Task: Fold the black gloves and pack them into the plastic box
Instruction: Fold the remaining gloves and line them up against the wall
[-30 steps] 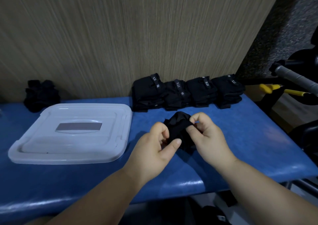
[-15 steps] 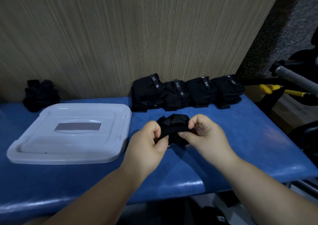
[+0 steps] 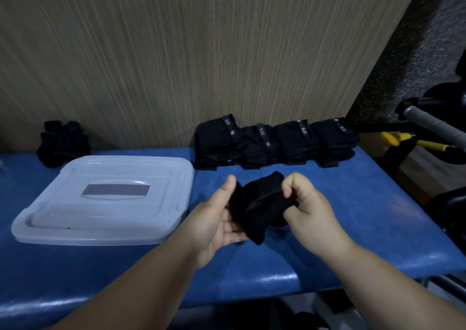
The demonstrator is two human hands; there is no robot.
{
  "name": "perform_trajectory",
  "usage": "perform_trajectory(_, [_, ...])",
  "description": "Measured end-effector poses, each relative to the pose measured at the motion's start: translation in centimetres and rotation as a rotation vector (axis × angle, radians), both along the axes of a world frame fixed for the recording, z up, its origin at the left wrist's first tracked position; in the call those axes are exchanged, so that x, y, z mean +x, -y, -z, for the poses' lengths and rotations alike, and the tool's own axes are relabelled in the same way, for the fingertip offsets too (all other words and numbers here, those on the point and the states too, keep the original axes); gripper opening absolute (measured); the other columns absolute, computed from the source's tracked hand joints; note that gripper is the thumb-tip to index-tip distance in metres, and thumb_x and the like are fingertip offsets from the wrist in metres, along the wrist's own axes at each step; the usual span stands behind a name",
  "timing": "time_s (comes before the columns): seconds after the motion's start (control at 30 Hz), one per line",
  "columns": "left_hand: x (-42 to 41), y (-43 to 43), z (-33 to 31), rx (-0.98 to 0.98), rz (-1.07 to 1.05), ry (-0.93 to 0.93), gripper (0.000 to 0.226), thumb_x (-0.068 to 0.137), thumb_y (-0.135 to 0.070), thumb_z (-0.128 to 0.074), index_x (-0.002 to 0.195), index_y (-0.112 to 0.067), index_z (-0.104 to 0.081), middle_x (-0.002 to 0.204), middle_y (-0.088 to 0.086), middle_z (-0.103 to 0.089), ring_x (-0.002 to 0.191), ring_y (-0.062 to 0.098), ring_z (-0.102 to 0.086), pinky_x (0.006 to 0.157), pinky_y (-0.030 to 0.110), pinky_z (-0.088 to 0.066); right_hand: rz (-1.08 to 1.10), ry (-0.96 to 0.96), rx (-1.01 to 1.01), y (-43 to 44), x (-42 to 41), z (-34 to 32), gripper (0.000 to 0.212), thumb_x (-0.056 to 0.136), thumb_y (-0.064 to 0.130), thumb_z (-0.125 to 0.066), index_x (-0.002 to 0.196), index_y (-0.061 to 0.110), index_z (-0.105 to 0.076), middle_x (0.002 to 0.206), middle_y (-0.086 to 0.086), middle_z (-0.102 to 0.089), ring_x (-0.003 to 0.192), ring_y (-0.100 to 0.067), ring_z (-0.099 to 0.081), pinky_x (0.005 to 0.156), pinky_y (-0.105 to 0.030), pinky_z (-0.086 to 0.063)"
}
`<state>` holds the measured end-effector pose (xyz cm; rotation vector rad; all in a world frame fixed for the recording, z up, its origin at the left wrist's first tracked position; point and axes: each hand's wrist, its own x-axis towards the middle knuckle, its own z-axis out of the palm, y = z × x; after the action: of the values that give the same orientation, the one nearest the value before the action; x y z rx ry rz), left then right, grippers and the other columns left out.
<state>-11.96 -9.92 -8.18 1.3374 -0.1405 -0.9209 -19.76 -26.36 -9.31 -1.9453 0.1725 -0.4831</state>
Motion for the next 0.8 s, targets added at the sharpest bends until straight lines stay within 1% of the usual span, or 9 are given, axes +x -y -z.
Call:
perform_trajectory(0.1, [0.2,-0.1,0.0,-0.086,-0.035,-0.137,0.048,0.085,-0.047,-0.054,0.116,-0.012,-0.064,0.105,0.008,-0.073,0.096,0.020,-0.070,0.075,0.033,-0.055,-0.133,-0.021,-0.007,-0.5,-0.1,0.1,0.043,0.074,-0.015,-0.040,0.075,0.029,-0.041,0.067,0.013,-0.046,0.064,-0.007,-0.041,0.058,-0.025,-0.039])
perform_trajectory(0.17, [0.3,-0.1,0.1,-0.150,-0.084,-0.194,0.040,0.087,-0.031,-0.057,0.119,-0.009,-0.064,0.111,0.010,-0.071,0.100,0.023,-0.068,0.079,0.035,-0.055,-0.183,-0.034,0.021,-0.4,-0.2,0.1,0.046,0.075,-0.018,-0.039,0.078,0.028,-0.044,0.070,0.014,-0.050,0.066,-0.005,-0.044,0.060,-0.020,-0.040])
perform_trajectory(0.27, [0.7,-0.1,0.4,-0.227,-0.207,-0.252,0.030,0.088,-0.015,-0.059,0.116,-0.005,-0.063,0.104,0.012,-0.072,0.090,0.024,-0.070,0.077,0.037,-0.055,-0.228,-0.059,0.038,-0.4,-0.4,-0.1,0.045,0.070,-0.011,-0.037,0.085,0.031,-0.047,0.077,0.016,-0.056,0.071,-0.003,-0.049,0.065,-0.018,-0.042])
perform_trajectory(0.37, [0.9,0.0,0.3,-0.233,-0.381,-0.180,0.044,0.087,-0.001,-0.059,0.126,-0.021,-0.052,0.112,0.007,-0.069,0.091,0.021,-0.069,0.067,0.035,-0.054,-0.274,-0.090,0.009,-0.3,-0.4,-0.3,0.057,0.068,-0.003,-0.035,0.103,0.040,-0.048,0.096,0.017,-0.064,0.085,-0.006,-0.059,0.074,-0.019,-0.046])
perform_trajectory(0.53, [0.9,-0.2,0.3,-0.189,-0.424,0.079,0.060,0.088,0.007,-0.055,0.129,-0.037,-0.049,0.113,0.005,-0.069,0.096,0.021,-0.068,0.072,0.033,-0.054,-0.480,-0.236,-0.006,0.6,-1.2,-1.2,0.075,0.077,-0.012,-0.041,0.131,0.041,-0.039,0.115,0.007,-0.065,0.108,-0.015,-0.061,0.089,-0.023,-0.048])
perform_trajectory(0.6, [0.7,-0.2,0.3,-0.202,-0.372,0.113,0.060,0.087,0.008,-0.056,0.126,-0.038,-0.052,0.106,0.003,-0.072,0.090,0.018,-0.070,0.066,0.028,-0.055,-0.578,-0.300,0.097,1.0,-1.4,-1.4,0.073,0.077,-0.004,-0.053,0.132,0.041,-0.040,0.124,0.004,-0.061,0.115,-0.020,-0.057,0.093,-0.030,-0.048])
perform_trajectory(0.67, [0.5,-0.1,0.5,-0.223,-0.311,0.121,0.060,0.087,0.008,-0.057,0.126,-0.037,-0.053,0.099,-0.001,-0.074,0.086,0.013,-0.071,0.065,0.024,-0.055,-0.617,-0.298,0.325,1.1,-1.6,-1.5,0.072,0.074,0.008,-0.070,0.135,0.034,-0.042,0.129,-0.005,-0.057,0.116,-0.025,-0.057,0.091,-0.036,-0.050])
perform_trajectory(0.73, [0.3,0.0,0.8,-0.224,-0.241,0.133,0.060,0.086,0.006,-0.060,0.127,-0.037,-0.052,0.104,0.002,-0.073,0.091,0.015,-0.071,0.069,0.025,-0.056,-0.526,-0.276,0.464,1.0,-1.3,-1.2,0.065,0.071,0.031,-0.080,0.129,0.029,-0.050,0.125,-0.005,-0.059,0.110,-0.024,-0.060,0.087,-0.034,-0.051])
perform_trajectory(0.8, [0.1,0.0,1.0,-0.229,-0.181,0.147,0.060,0.085,0.004,-0.063,0.127,-0.037,-0.052,0.108,0.003,-0.071,0.094,0.017,-0.071,0.072,0.026,-0.056,-0.358,-0.261,0.400,0.6,-0.8,-0.8,0.040,0.076,0.040,-0.074,0.113,0.032,-0.061,0.114,-0.001,-0.064,0.102,-0.020,-0.063,0.085,-0.034,-0.052])
